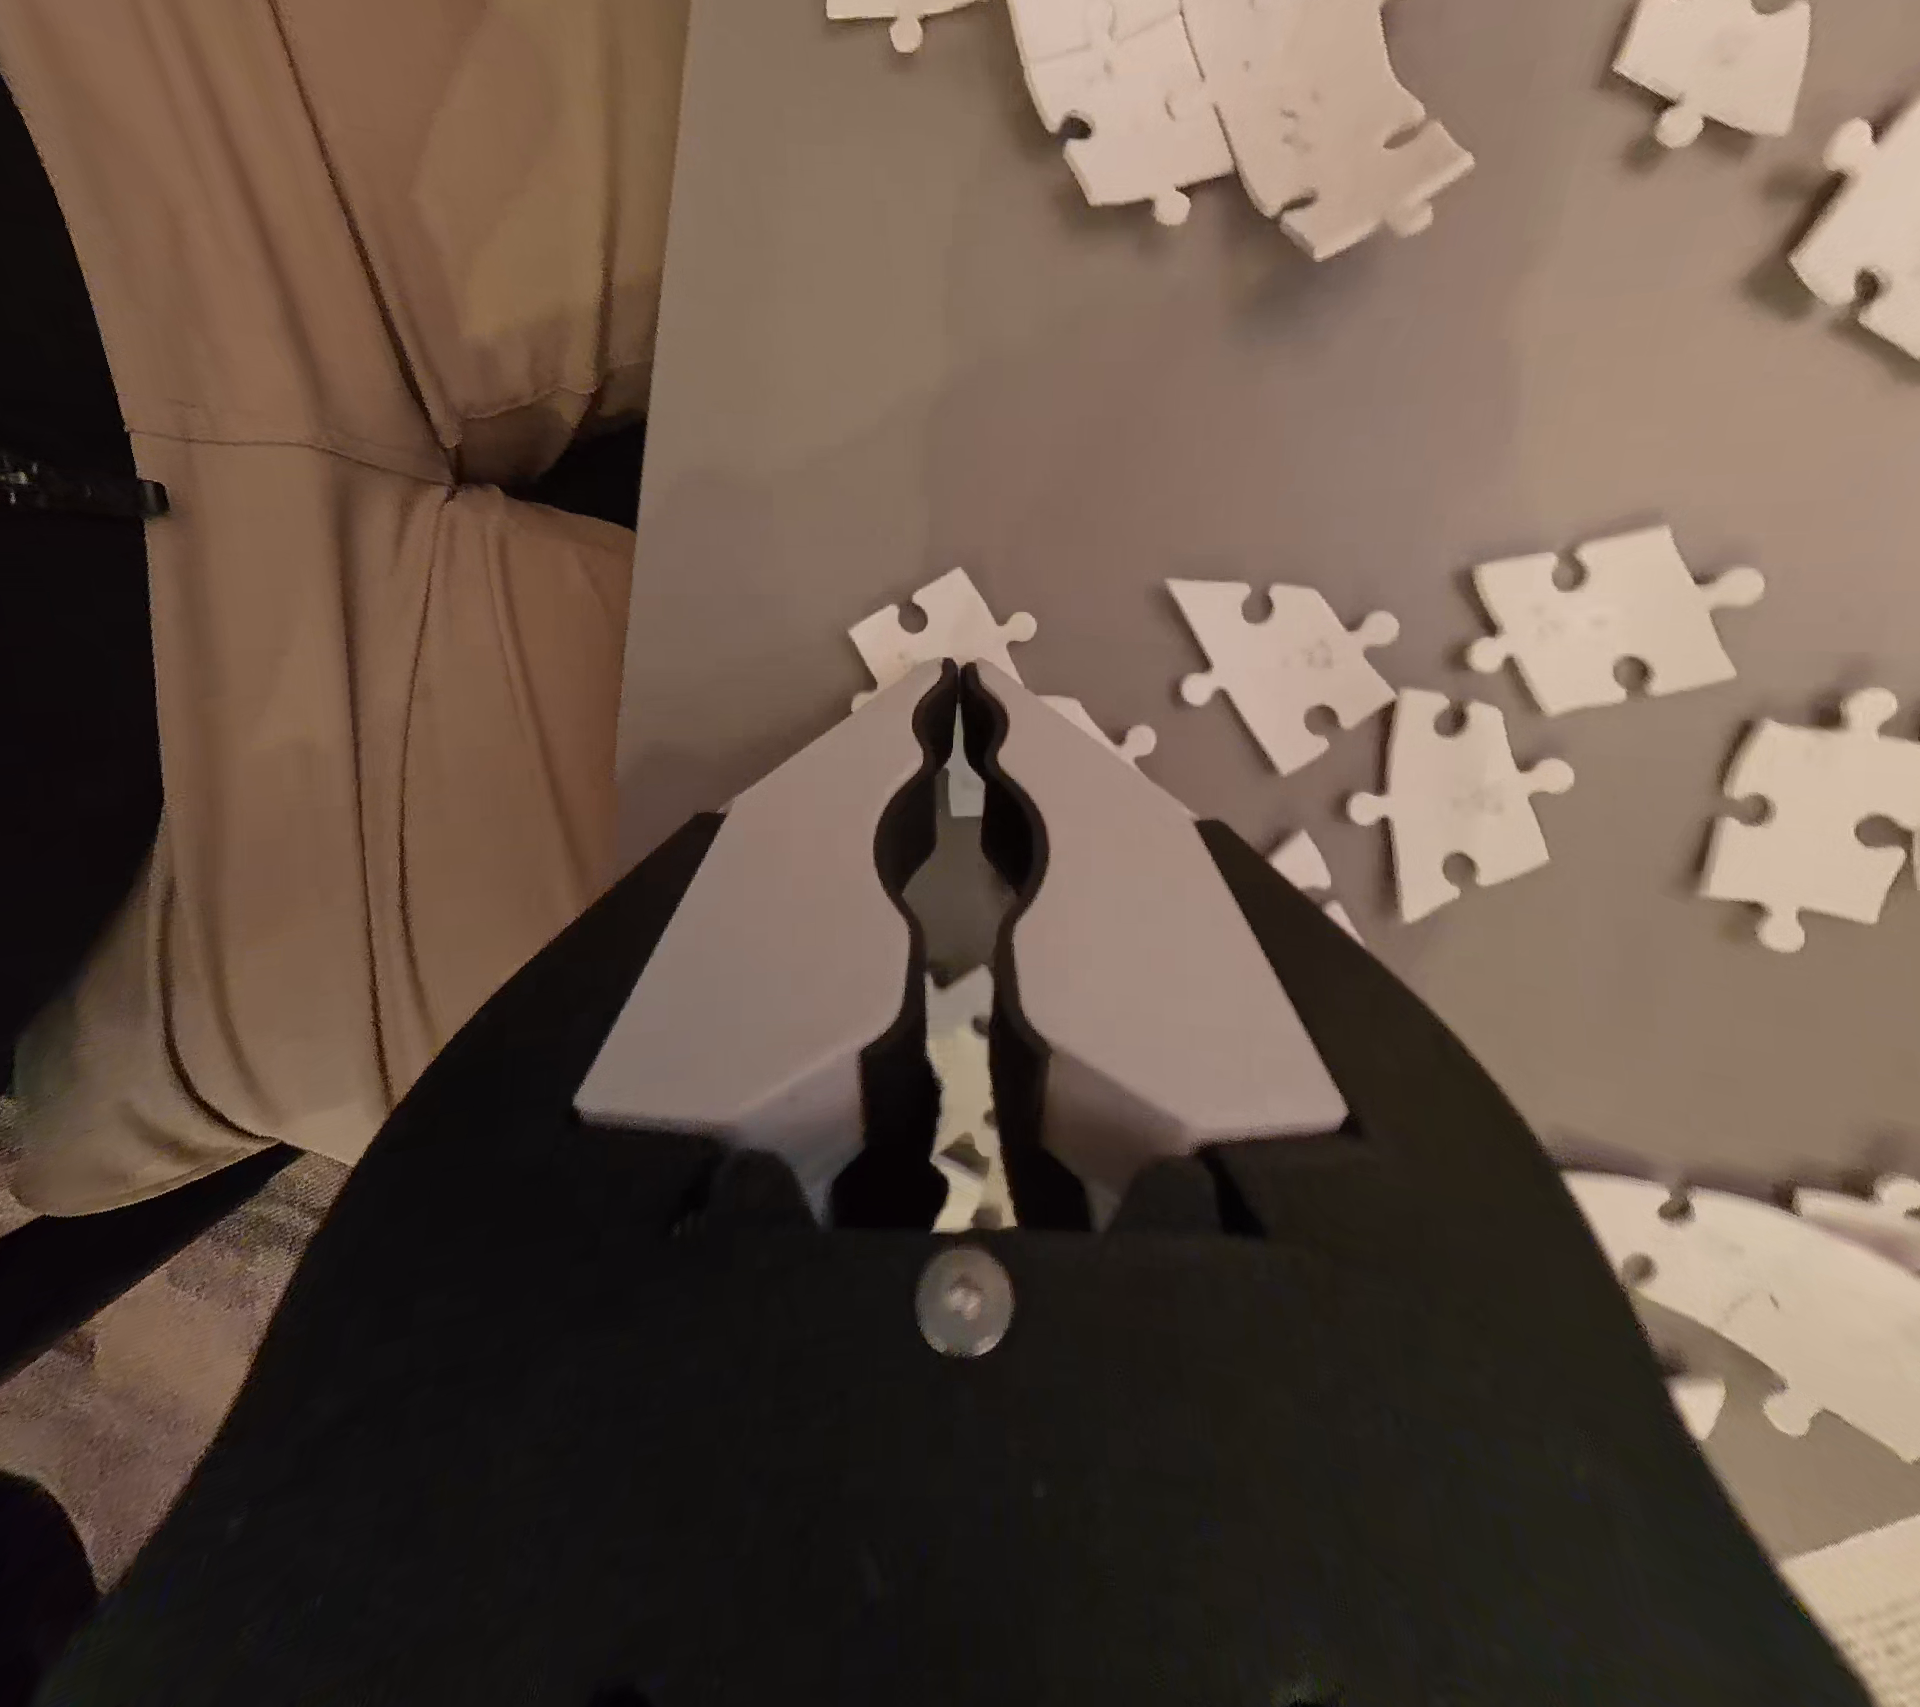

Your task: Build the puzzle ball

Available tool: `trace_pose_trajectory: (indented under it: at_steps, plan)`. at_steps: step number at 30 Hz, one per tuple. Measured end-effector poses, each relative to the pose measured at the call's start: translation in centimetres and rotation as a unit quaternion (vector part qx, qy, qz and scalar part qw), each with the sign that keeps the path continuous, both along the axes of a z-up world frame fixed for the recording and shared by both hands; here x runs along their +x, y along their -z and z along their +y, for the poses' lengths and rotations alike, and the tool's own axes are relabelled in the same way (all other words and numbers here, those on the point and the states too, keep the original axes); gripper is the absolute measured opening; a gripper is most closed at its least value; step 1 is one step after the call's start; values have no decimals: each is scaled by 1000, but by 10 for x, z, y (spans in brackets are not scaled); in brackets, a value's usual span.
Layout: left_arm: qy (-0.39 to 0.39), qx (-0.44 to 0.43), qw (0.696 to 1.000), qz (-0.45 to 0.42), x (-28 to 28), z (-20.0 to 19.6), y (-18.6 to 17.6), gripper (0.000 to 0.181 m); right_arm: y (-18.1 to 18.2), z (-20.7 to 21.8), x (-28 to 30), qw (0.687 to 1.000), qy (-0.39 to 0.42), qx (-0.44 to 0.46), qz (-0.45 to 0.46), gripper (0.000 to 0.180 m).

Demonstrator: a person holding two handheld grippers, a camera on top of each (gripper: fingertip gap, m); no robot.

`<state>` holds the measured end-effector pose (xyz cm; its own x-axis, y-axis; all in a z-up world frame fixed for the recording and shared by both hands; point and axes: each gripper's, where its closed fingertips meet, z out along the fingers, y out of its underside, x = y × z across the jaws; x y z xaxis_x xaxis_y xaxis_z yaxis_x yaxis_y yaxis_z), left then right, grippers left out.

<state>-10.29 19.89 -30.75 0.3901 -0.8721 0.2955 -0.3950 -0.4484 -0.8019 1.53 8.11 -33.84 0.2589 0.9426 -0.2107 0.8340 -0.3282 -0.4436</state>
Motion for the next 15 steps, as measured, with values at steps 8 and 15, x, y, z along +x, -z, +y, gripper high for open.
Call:
trace_pose_trajectory:
  at_steps: [8, 15]
  plan:
    - [0, -4, 1000, -1, 0, 0, 0, 21, -19, 45, 16, 992, 94, 68, 53, 13]
    - [0, -6, 1000, 1, 0, 0, 1, 21, -20, 84, 38, 973, 171, 149, 41, 13]
